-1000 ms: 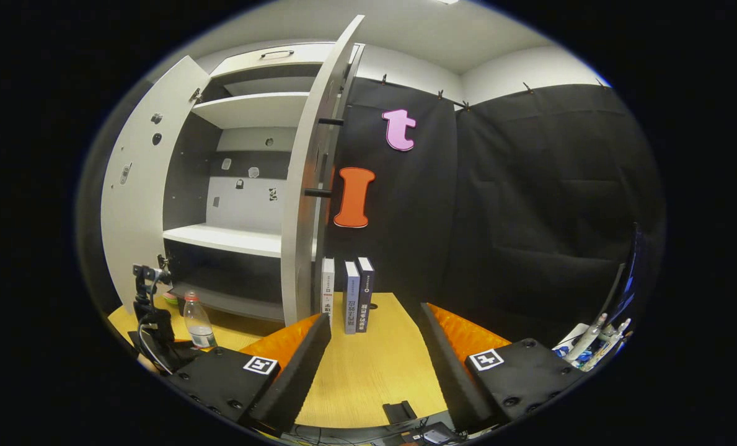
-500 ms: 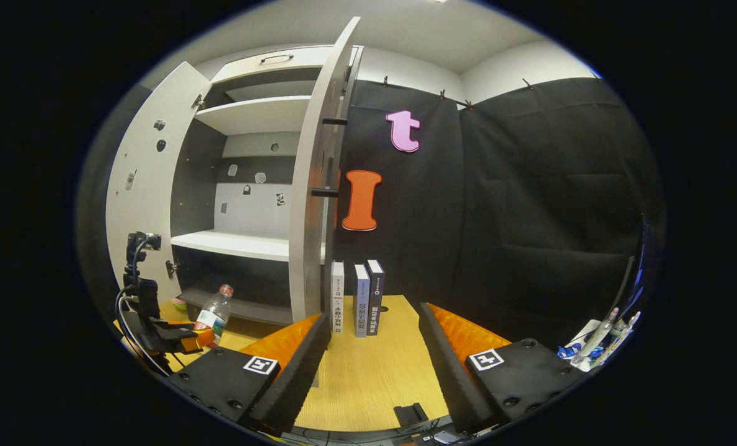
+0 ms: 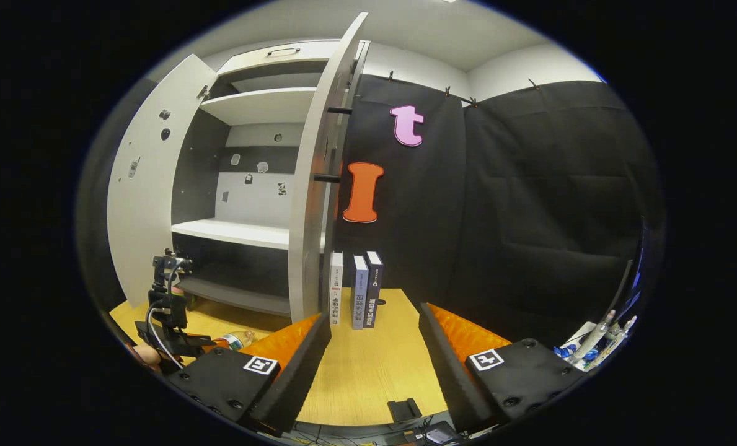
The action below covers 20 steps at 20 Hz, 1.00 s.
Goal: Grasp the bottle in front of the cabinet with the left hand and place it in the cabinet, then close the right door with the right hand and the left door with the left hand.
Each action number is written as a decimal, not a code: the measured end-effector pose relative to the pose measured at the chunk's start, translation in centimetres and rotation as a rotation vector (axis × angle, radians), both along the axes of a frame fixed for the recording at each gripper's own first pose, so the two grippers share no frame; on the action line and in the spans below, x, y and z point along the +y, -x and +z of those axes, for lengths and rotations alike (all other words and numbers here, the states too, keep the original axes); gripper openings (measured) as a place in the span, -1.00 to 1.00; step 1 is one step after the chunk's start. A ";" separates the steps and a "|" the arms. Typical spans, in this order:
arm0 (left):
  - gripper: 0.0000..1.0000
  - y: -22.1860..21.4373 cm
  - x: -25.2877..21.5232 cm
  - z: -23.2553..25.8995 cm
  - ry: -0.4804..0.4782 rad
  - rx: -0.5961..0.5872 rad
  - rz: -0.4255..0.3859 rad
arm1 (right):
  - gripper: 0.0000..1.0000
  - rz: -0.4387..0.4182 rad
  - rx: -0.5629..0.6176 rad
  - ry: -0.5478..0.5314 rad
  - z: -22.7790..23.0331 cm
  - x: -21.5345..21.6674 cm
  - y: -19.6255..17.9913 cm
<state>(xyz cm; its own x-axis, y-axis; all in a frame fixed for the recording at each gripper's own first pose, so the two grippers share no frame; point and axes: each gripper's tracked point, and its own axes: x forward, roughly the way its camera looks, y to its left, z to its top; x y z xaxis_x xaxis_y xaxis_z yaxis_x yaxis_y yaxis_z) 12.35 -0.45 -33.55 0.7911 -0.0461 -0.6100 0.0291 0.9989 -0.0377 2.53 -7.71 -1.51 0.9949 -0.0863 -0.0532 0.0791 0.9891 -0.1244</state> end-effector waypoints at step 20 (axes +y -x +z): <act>0.41 1.6 -1.9 -4.8 -0.111 0.310 -0.094 | 0.92 -0.103 0.067 -0.110 -2.4 -5.1 1.0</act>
<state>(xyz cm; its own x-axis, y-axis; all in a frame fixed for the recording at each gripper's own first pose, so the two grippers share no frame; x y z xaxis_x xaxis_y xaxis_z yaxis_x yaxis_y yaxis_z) 10.79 -2.31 -38.31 0.5625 -0.0296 -0.8262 0.1254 0.9909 0.0499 1.50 -12.84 -3.95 0.9751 -0.1772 -0.1336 0.1756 0.9842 -0.0238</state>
